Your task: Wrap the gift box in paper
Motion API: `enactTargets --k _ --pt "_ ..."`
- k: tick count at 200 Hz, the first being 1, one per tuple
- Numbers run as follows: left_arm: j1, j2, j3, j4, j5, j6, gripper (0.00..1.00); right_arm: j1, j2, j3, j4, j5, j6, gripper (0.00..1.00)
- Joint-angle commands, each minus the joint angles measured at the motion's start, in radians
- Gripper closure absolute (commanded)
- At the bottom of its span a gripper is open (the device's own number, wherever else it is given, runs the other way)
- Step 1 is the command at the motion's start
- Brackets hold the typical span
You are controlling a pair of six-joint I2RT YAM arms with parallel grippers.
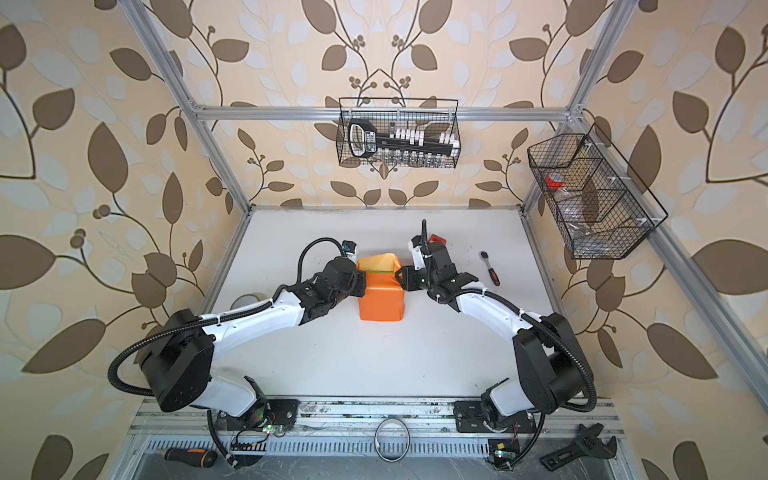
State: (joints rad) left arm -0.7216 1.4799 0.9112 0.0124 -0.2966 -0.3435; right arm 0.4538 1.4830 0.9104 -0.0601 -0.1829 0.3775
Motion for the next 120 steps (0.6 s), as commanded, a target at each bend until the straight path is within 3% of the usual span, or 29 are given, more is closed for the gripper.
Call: enactTargets --k 1,71,120 --pt "-0.010 -0.032 -0.014 0.017 -0.011 0.013 1.00 -0.009 0.035 0.005 0.014 0.011 -0.008 0.50" --pt "-0.011 -0.028 -0.017 0.031 0.009 0.010 1.00 -0.046 0.078 -0.094 0.172 -0.133 0.068 0.48" --pt "-0.010 -0.029 -0.018 0.028 0.007 0.011 1.00 -0.090 -0.005 -0.091 0.192 -0.260 0.117 0.40"
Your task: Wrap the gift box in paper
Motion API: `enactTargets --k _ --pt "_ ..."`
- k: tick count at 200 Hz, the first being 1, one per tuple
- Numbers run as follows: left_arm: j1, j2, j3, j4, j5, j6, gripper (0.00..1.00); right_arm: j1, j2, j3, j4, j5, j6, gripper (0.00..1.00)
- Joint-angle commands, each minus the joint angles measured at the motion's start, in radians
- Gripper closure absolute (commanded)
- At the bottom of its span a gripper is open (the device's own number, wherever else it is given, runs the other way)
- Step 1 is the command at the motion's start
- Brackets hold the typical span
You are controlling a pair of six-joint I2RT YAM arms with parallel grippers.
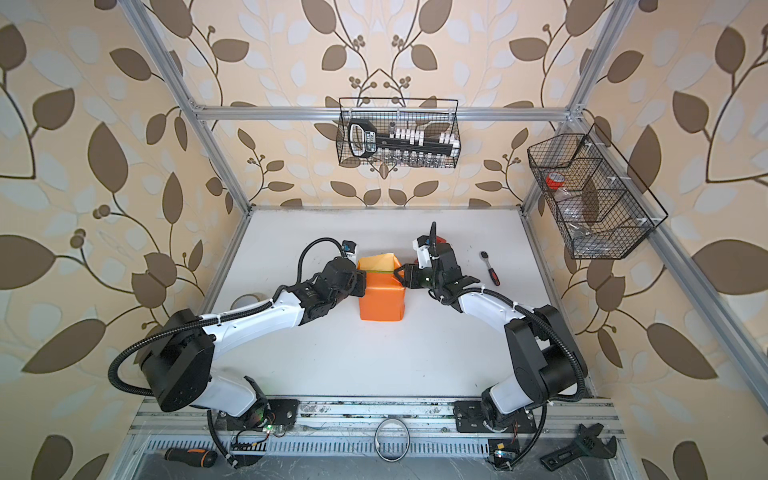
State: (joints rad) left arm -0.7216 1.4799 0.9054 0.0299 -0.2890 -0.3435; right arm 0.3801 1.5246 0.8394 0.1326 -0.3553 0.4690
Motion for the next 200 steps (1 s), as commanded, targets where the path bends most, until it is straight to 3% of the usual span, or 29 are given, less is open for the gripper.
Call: enactTargets --k 1,62,149,200 --pt "-0.011 -0.028 -0.013 0.010 -0.001 0.011 1.00 -0.017 -0.048 -0.021 -0.001 -0.089 0.026 0.39" --pt "-0.010 -0.029 -0.013 0.011 -0.002 0.014 1.00 -0.083 -0.126 -0.078 0.005 -0.174 0.045 0.34" --pt "-0.010 -0.025 -0.007 0.011 -0.002 0.018 1.00 -0.123 -0.085 -0.105 0.071 -0.221 0.069 0.56" --pt "-0.010 -0.025 -0.005 0.009 -0.001 0.020 1.00 -0.089 -0.045 -0.077 0.085 -0.201 0.077 0.55"
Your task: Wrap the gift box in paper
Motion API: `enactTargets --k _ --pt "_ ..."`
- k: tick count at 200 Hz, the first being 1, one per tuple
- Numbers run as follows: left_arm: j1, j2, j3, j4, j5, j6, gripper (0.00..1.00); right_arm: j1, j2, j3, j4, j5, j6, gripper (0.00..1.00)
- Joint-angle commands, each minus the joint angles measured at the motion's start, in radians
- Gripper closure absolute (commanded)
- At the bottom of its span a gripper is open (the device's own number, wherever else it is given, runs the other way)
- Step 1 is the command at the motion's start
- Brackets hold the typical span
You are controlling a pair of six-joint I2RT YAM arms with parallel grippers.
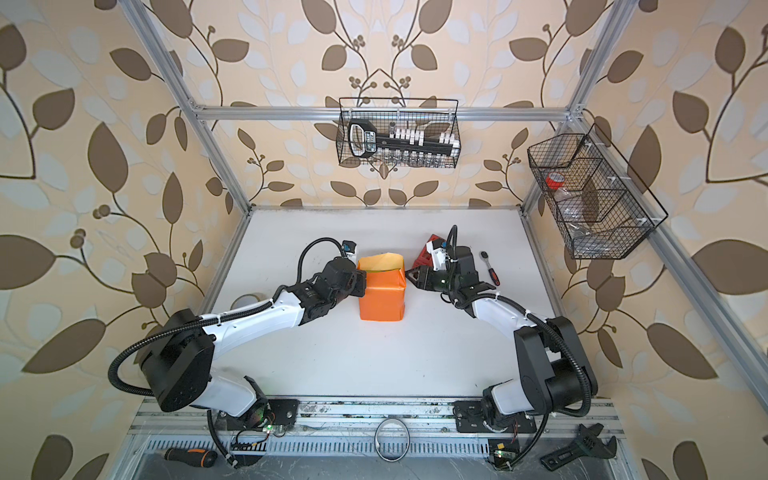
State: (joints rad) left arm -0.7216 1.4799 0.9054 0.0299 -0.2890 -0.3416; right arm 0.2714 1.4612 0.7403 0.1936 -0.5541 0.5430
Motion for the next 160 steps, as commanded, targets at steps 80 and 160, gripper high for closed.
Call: enactTargets --k 80,160 --pt "-0.010 -0.029 -0.006 0.010 0.002 0.017 1.00 0.036 -0.032 0.021 -0.002 0.026 -0.005 0.49" --pt "-0.010 -0.030 -0.010 0.011 0.004 0.016 1.00 0.081 0.007 0.023 0.025 0.052 0.008 0.43"
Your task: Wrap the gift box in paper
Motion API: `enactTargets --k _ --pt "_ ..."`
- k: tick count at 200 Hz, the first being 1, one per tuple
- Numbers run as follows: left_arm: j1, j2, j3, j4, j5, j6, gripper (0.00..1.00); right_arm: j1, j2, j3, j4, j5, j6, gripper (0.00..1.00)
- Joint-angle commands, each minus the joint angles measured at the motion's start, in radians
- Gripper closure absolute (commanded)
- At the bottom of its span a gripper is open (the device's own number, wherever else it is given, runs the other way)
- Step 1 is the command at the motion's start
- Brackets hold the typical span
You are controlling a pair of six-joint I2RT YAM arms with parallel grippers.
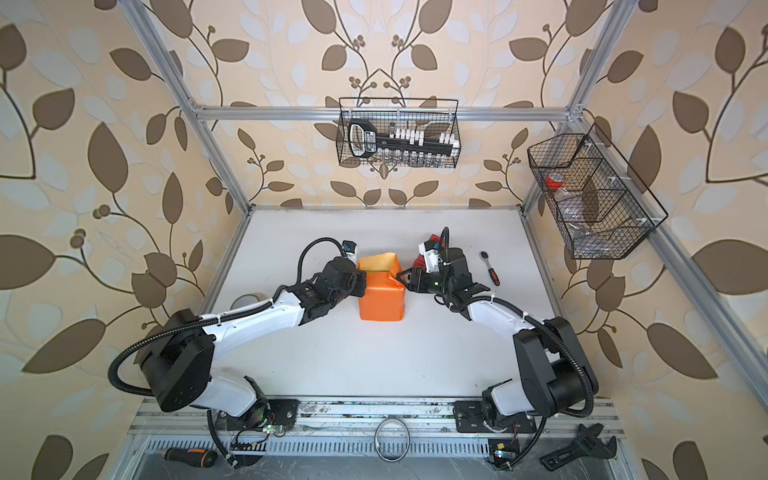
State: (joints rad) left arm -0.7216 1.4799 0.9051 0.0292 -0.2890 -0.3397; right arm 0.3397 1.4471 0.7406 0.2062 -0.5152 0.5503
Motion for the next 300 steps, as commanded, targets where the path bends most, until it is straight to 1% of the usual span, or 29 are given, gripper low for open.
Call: enactTargets --k 1,68,91,108,141,157,173,187,191,210,230,249,266,284,300 --pt "-0.010 -0.031 -0.010 0.012 0.004 0.014 1.00 0.013 0.022 0.022 0.013 0.014 0.002 0.43" --pt "-0.010 -0.028 -0.013 0.018 0.013 0.009 1.00 0.030 0.103 0.055 0.028 0.073 -0.003 0.41" --pt "-0.011 -0.030 -0.018 0.025 0.020 0.007 1.00 0.030 0.118 0.046 0.030 0.125 -0.018 0.41" --pt "-0.010 -0.031 -0.024 0.033 0.023 0.006 1.00 0.030 0.132 0.037 0.042 0.154 -0.023 0.42" --pt "-0.010 -0.032 -0.029 0.040 0.027 0.007 1.00 0.030 0.145 0.020 0.073 0.164 -0.016 0.46" --pt "-0.010 -0.032 -0.024 0.041 0.032 0.009 0.94 0.032 0.142 -0.005 0.091 0.164 -0.016 0.48" --pt "-0.010 -0.032 -0.015 0.041 0.041 0.010 0.86 0.037 0.137 -0.042 0.124 0.163 -0.012 0.49" --pt "-0.010 -0.031 -0.005 0.037 0.049 0.005 0.75 0.043 0.131 -0.072 0.143 0.162 -0.009 0.50" --pt "-0.010 -0.061 -0.001 0.034 0.051 0.006 0.71 0.044 0.127 -0.080 0.148 0.163 -0.011 0.50" --pt "-0.010 -0.080 0.015 0.020 0.060 0.006 0.54 0.048 0.122 -0.104 0.158 0.167 -0.019 0.49" --pt "-0.009 -0.118 0.021 0.003 0.076 0.007 0.41 0.048 0.118 -0.117 0.163 0.160 -0.020 0.48" --pt "-0.003 -0.176 0.010 -0.023 0.095 0.002 0.35 0.050 0.108 -0.121 0.162 0.159 -0.023 0.47" --pt "0.019 -0.247 -0.036 -0.018 0.119 -0.027 0.32 0.050 0.106 -0.121 0.159 0.158 -0.026 0.47" --pt "0.102 -0.296 -0.078 -0.021 0.214 -0.098 0.34 0.051 0.105 -0.119 0.162 0.154 -0.026 0.47" --pt "0.172 -0.288 -0.079 -0.043 0.277 -0.137 0.37 0.054 0.107 -0.116 0.164 0.153 -0.025 0.47"
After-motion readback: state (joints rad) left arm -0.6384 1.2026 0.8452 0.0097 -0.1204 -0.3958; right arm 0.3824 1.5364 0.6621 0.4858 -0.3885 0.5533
